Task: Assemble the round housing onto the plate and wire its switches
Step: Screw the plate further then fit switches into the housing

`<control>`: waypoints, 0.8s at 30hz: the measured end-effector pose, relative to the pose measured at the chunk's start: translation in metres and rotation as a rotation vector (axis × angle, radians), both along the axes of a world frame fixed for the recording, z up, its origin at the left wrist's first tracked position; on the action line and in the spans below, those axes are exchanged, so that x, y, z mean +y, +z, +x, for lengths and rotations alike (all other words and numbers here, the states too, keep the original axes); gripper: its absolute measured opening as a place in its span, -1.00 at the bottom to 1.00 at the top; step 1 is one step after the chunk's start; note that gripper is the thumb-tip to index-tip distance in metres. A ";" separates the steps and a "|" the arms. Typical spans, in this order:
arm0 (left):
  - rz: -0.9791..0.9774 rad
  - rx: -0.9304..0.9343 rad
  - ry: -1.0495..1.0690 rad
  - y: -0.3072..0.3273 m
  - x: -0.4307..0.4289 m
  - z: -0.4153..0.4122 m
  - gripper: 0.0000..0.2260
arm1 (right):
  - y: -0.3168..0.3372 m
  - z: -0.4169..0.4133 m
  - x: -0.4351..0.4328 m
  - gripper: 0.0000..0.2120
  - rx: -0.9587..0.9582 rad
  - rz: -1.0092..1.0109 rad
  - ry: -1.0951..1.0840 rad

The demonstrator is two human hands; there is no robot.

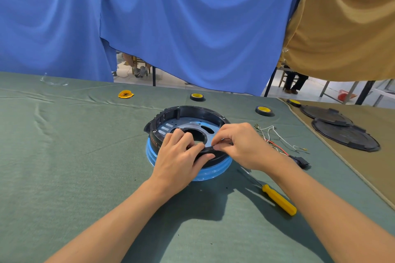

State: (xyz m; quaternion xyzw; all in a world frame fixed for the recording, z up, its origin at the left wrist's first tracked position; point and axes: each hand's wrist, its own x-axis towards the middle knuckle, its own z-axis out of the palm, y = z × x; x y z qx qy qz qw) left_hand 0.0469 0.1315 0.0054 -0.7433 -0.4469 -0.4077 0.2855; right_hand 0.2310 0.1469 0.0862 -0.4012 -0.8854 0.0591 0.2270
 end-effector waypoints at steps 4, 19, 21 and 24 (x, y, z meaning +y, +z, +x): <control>-0.008 -0.003 0.000 0.000 -0.001 0.000 -0.63 | 0.004 -0.002 0.002 -0.86 -0.085 0.021 0.035; 0.014 -0.033 -0.012 -0.005 0.003 0.001 -0.63 | 0.021 0.002 0.000 -0.88 -0.059 -0.012 0.006; 0.015 -0.031 -0.016 -0.006 0.003 0.001 -0.64 | 0.018 0.001 0.001 -0.87 -0.104 -0.014 0.021; 0.025 -0.044 -0.021 -0.006 0.004 0.001 -0.65 | 0.016 -0.001 0.003 -0.86 -0.165 -0.010 0.041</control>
